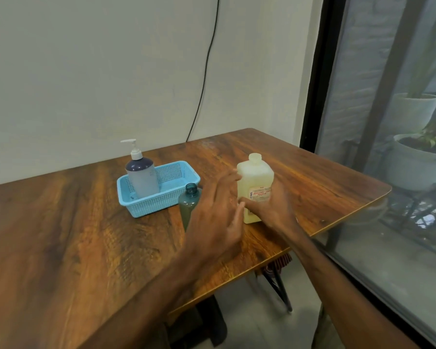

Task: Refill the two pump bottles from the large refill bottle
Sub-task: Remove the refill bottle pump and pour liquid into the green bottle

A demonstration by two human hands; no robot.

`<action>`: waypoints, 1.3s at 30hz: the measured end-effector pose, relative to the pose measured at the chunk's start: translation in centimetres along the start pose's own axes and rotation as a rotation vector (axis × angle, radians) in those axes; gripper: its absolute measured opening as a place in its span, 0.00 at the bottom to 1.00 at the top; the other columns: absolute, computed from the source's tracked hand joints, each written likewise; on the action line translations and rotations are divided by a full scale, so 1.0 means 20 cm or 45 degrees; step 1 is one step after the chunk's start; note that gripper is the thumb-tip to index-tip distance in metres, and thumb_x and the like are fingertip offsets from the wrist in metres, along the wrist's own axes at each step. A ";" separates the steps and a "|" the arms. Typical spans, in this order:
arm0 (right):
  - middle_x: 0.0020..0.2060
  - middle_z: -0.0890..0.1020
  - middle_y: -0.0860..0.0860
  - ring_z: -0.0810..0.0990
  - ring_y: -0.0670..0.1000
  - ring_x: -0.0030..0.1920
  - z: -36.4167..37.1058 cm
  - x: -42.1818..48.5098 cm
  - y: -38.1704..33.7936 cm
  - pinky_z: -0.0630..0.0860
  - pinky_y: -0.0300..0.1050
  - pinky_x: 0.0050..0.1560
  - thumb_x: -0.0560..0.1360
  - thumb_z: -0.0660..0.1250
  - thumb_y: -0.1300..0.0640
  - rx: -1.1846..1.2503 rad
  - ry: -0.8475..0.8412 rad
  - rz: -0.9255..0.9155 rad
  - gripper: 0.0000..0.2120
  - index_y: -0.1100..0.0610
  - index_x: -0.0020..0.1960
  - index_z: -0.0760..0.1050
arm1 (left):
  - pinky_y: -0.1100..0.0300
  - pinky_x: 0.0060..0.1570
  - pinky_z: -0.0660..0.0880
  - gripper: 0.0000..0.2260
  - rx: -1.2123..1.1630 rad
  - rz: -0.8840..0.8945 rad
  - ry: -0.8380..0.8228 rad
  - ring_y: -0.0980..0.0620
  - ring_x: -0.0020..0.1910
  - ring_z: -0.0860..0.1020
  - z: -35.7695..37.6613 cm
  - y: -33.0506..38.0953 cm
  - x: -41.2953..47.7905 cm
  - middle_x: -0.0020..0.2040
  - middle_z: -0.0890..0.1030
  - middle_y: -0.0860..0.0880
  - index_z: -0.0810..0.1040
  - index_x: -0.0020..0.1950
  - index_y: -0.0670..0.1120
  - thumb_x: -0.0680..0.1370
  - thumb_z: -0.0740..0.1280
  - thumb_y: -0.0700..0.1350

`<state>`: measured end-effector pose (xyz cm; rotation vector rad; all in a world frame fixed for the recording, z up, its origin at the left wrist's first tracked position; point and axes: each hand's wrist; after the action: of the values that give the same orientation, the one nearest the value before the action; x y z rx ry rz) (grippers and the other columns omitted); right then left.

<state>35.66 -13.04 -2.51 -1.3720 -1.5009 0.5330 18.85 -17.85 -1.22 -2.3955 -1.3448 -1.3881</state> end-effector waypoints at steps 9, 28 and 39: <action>0.57 0.81 0.48 0.81 0.49 0.56 -0.01 -0.09 0.01 0.81 0.44 0.47 0.61 0.83 0.47 -0.005 0.034 0.039 0.42 0.52 0.71 0.69 | 0.47 0.76 0.69 0.46 -0.094 -0.726 0.088 0.49 0.77 0.64 -0.15 -0.22 -0.18 0.79 0.63 0.51 0.58 0.78 0.57 0.69 0.82 0.58; 0.47 0.79 0.39 0.80 0.37 0.45 -0.11 -0.19 -0.09 0.75 0.30 0.33 0.61 0.83 0.50 -0.044 0.055 -0.063 0.31 0.44 0.59 0.71 | 0.60 0.59 0.79 0.46 -0.541 -0.642 -0.345 0.58 0.65 0.77 -0.20 -0.29 -0.03 0.70 0.75 0.65 0.69 0.72 0.66 0.58 0.73 0.80; 0.50 0.82 0.40 0.81 0.41 0.49 -0.17 -0.29 -0.15 0.74 0.30 0.36 0.57 0.79 0.44 -0.261 -0.078 -0.198 0.36 0.49 0.64 0.77 | 0.67 0.54 0.79 0.28 -0.501 -0.320 -0.262 0.63 0.63 0.77 -0.23 -0.30 -0.15 0.62 0.79 0.68 0.73 0.66 0.70 0.69 0.76 0.69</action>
<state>36.37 -20.18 -0.84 -1.3895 -1.7343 0.3329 10.84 -18.15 -2.63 -2.7604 -1.5995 -1.6400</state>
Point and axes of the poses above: each hand's wrist, its own x-axis towards the middle knuckle, its own z-axis out of the palm, y = z × x
